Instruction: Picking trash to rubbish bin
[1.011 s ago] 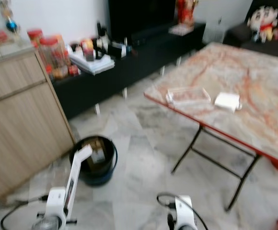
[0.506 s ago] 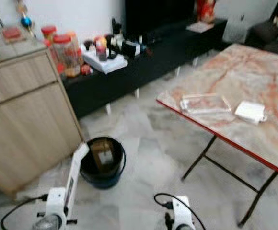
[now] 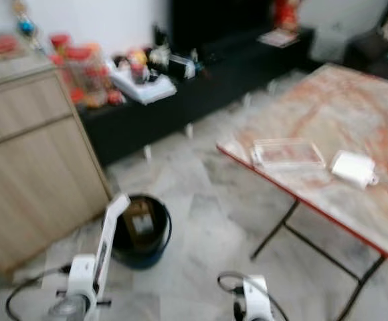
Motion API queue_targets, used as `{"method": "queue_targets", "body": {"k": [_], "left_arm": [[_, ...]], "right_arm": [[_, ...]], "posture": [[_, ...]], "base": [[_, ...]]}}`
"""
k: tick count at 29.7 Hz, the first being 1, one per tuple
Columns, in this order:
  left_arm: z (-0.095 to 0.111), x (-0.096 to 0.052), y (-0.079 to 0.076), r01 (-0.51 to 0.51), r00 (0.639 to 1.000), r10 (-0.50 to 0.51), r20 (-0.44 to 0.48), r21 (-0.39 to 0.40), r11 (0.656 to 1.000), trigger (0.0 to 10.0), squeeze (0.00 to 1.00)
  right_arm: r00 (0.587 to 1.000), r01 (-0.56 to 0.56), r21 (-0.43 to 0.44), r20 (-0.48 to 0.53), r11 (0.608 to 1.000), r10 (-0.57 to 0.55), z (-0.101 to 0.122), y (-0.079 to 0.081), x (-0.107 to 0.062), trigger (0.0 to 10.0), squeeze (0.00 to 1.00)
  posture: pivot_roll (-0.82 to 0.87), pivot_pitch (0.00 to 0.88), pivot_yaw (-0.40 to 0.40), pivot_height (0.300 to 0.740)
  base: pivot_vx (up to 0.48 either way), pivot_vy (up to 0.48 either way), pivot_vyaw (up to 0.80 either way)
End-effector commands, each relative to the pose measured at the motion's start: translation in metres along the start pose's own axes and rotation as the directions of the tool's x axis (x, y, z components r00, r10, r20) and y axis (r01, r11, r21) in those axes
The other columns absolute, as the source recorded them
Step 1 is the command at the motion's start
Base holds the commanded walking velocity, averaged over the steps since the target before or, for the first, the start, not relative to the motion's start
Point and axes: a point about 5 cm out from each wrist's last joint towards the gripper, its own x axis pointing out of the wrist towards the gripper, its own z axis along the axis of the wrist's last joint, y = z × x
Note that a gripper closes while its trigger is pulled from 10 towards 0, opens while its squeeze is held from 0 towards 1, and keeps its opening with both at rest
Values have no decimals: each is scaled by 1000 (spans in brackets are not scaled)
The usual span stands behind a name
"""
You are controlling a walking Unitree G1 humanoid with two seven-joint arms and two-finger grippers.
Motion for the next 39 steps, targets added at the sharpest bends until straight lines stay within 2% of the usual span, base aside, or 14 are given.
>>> {"method": "queue_targets", "body": {"k": [1, 9, 14, 26, 30, 39], "left_arm": [[-5, -1, 14, -37, 999, 38, -16, 10, 999, 10000, 0], [-5, -1, 13, -36, 999, 37, -18, 11, 999, 10000, 0], [-5, -1, 14, -36, 999, 37, -17, 14, 999, 10000, 0], [-3, -1, 13, -31, 999, 31, -11, 23, 999, 10000, 0], [-2, -1, 13, -30, 999, 31, -9, 23, 999, 10000, 0], [-2, -1, 13, -31, 999, 32, -9, 21, 999, 10000, 0]], "right_arm": [[999, -26, 3, 26, 1000, 26, 9, 12, 2, 10000, 0], [999, -29, -4, 26, 1000, 29, 9, 12, 2, 10000, 0], [999, -32, -7, 23, 999, 32, 8, 12, 2, 10000, 0], [999, -35, -11, 24, 999, 35, 9, 13, 2, 10000, 0], [999, -29, 19, 21, 999, 28, 8, 13, 2, 10000, 0], [999, -37, -8, 24, 999, 37, 9, 13, 2, 10000, 0]], "posture": [[14, 20, -23, 740], [14, 15, -23, 740], [15, 13, -21, 740], [12, 0, -15, 740], [15, 0, -16, 740], [13, 3, -19, 740]], "base": [[281, 0, 694], [282, 0, 227], [280, 0, 696], [282, 0, 95], [281, 0, 0], [281, 0, 103]]}}
